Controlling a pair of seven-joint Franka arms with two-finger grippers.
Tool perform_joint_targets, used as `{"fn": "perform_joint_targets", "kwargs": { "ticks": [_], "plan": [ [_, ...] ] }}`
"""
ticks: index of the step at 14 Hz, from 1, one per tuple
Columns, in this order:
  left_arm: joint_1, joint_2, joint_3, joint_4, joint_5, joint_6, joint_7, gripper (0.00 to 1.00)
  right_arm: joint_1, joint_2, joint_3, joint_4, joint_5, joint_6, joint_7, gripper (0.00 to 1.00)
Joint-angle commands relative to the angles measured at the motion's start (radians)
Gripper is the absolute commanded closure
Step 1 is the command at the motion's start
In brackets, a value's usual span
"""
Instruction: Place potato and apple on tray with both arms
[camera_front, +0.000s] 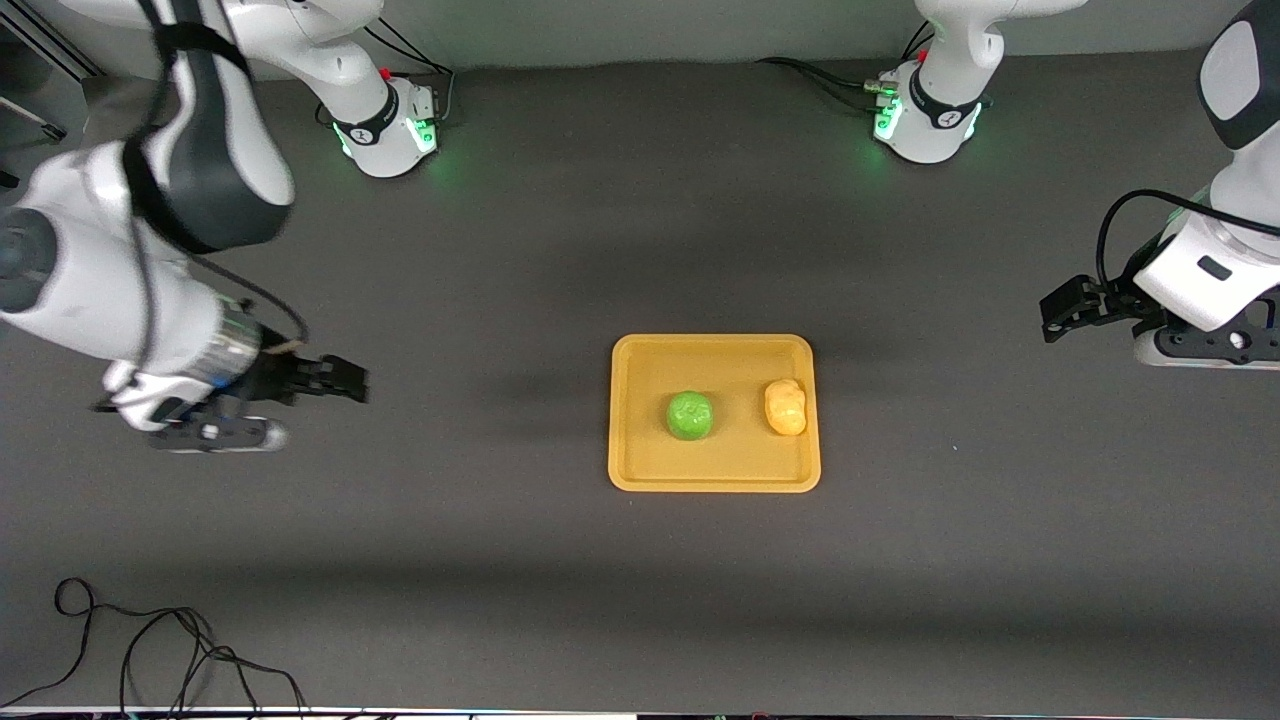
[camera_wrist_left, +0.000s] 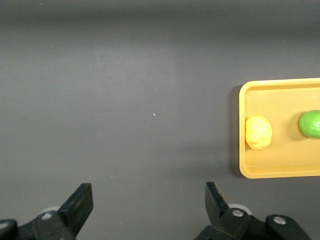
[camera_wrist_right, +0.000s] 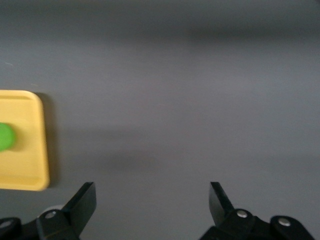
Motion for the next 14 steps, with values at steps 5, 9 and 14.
{"fn": "perform_joint_targets", "kwargs": {
  "ticks": [5,9,14],
  "plan": [
    [0.011,-0.031,-0.005,-0.034,-0.011,-0.004,0.018,0.00,0.020,-0.227,-0.093,-0.153,-0.156,0.023,-0.046,0.00],
    [0.011,-0.030,-0.005,-0.040,-0.014,0.000,0.018,0.00,0.017,-0.225,-0.113,-0.040,-0.146,-0.126,-0.102,0.00],
    [0.012,-0.031,-0.005,-0.040,-0.014,-0.003,0.019,0.00,0.012,-0.188,-0.113,0.014,-0.144,-0.164,-0.100,0.00]
  ]
}}
